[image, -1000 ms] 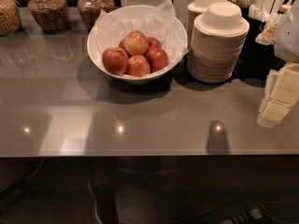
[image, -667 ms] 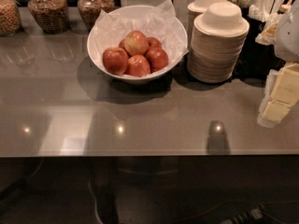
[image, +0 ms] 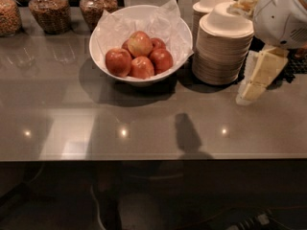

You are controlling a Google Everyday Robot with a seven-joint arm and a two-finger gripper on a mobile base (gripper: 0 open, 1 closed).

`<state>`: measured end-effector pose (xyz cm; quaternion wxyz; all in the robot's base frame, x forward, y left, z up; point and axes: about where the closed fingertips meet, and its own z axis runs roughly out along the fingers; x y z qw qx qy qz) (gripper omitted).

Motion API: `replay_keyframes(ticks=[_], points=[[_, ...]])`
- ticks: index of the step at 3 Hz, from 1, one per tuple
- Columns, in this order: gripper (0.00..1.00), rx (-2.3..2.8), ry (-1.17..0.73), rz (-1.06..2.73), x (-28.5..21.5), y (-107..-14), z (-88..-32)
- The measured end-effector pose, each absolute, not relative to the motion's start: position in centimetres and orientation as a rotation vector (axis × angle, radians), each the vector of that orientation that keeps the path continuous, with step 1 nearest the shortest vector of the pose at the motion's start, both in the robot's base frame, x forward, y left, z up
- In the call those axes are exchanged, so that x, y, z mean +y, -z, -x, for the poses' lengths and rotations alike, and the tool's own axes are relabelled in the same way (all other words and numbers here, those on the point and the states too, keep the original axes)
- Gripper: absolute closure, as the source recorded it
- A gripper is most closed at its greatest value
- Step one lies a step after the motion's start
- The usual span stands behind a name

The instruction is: Pick apple from white bowl

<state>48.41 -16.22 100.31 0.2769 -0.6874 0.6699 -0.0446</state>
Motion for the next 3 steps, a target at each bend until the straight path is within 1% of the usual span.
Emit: replay_keyframes(ticks=[2, 3], points=[[0.0, 1.469, 0.082, 1.977, -6.5, -101.8, -53.9], [0.0, 1.396, 0.018, 2.041, -1.6, -101.0, -56.2]])
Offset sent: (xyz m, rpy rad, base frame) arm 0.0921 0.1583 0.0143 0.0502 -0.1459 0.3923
